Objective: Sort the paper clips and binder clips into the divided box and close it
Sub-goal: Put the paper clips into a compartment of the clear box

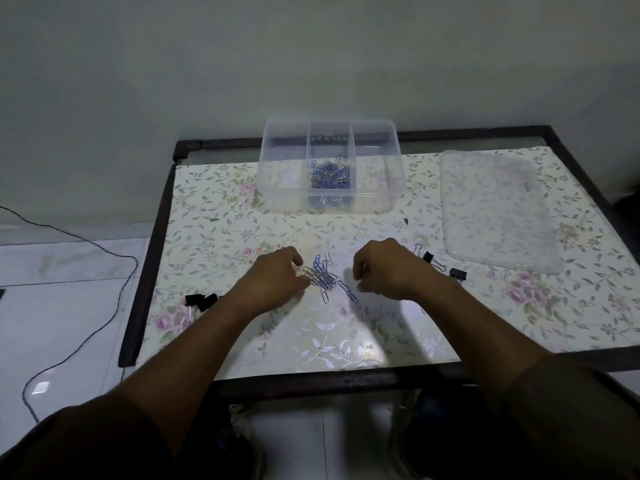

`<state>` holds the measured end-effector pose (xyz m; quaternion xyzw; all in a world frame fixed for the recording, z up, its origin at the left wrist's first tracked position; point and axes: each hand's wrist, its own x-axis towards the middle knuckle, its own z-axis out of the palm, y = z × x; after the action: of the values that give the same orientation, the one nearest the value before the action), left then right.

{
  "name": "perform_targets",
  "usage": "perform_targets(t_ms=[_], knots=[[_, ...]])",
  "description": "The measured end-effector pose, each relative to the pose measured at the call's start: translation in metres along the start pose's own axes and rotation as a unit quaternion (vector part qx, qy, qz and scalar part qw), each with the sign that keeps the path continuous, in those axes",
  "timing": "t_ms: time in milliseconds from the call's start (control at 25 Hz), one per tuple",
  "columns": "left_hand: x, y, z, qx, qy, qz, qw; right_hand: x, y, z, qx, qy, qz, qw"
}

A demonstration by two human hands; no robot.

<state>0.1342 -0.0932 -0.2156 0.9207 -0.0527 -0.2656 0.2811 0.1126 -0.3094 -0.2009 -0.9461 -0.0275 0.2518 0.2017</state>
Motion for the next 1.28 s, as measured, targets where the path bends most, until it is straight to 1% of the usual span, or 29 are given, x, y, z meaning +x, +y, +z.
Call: perform_targets(t_ms=[80, 160, 240, 320, 400, 480, 520, 600, 640, 720, 840, 920, 1040, 1120, 1200, 1280], knots=[[0.003, -0.007, 0.006, 0.095, 0.008, 0.012, 0.995, -0.003, -0.001, 0.006, -0.044, -0.02, 0.039, 0.998], [0.005, -0.006, 0.015, 0.122, -0.007, 0.025, 0.992, 0.001, -0.011, 0.019, -0.044, 0.008, 0.042, 0.998], [0.01, 0.002, 0.024, 0.116, -0.015, 0.064, 0.991, 0.01, -0.02, 0.029, 0.005, 0.062, 0.031, 0.998], [0.014, 0.013, 0.026, 0.086, -0.012, 0.108, 0.99, 0.018, -0.023, 0.03, 0.051, 0.111, 0.015, 0.992], [0.018, 0.017, 0.022, 0.059, 0.005, 0.129, 0.99, 0.023, -0.017, 0.024, 0.067, 0.131, 0.009, 0.989], [0.022, 0.01, 0.013, 0.047, 0.027, 0.111, 0.992, 0.025, -0.008, 0.018, 0.029, 0.095, 0.015, 0.995], [0.022, 0.006, 0.008, 0.067, 0.026, 0.099, 0.993, 0.023, -0.005, 0.015, -0.001, 0.06, 0.016, 0.998], [0.018, 0.002, 0.007, 0.138, -0.003, 0.08, 0.987, 0.021, -0.004, 0.018, -0.059, 0.008, 0.016, 0.998], [0.015, 0.002, 0.011, 0.16, -0.015, 0.082, 0.984, 0.021, -0.005, 0.021, -0.082, 0.0, 0.01, 0.997], [0.011, 0.004, 0.024, 0.155, -0.018, 0.107, 0.982, 0.024, -0.008, 0.029, -0.089, 0.005, -0.014, 0.996], [0.014, 0.008, 0.035, 0.121, 0.006, 0.122, 0.985, 0.031, -0.009, 0.035, -0.064, 0.061, -0.067, 0.994], [0.016, 0.009, 0.038, 0.132, 0.046, 0.127, 0.982, 0.032, -0.009, 0.038, -0.049, 0.103, -0.082, 0.99], [0.015, 0.012, 0.043, 0.141, 0.107, 0.12, 0.977, 0.031, -0.012, 0.044, -0.04, 0.131, -0.08, 0.987], [0.013, 0.016, 0.044, 0.135, 0.125, 0.112, 0.977, 0.033, -0.013, 0.046, -0.019, 0.136, -0.07, 0.988], [0.01, 0.019, 0.044, 0.119, 0.135, 0.105, 0.978, 0.035, -0.013, 0.05, 0.037, 0.131, -0.051, 0.989], [0.011, 0.018, 0.043, 0.072, 0.135, 0.092, 0.984, 0.036, -0.013, 0.054, 0.116, 0.137, -0.031, 0.983]])
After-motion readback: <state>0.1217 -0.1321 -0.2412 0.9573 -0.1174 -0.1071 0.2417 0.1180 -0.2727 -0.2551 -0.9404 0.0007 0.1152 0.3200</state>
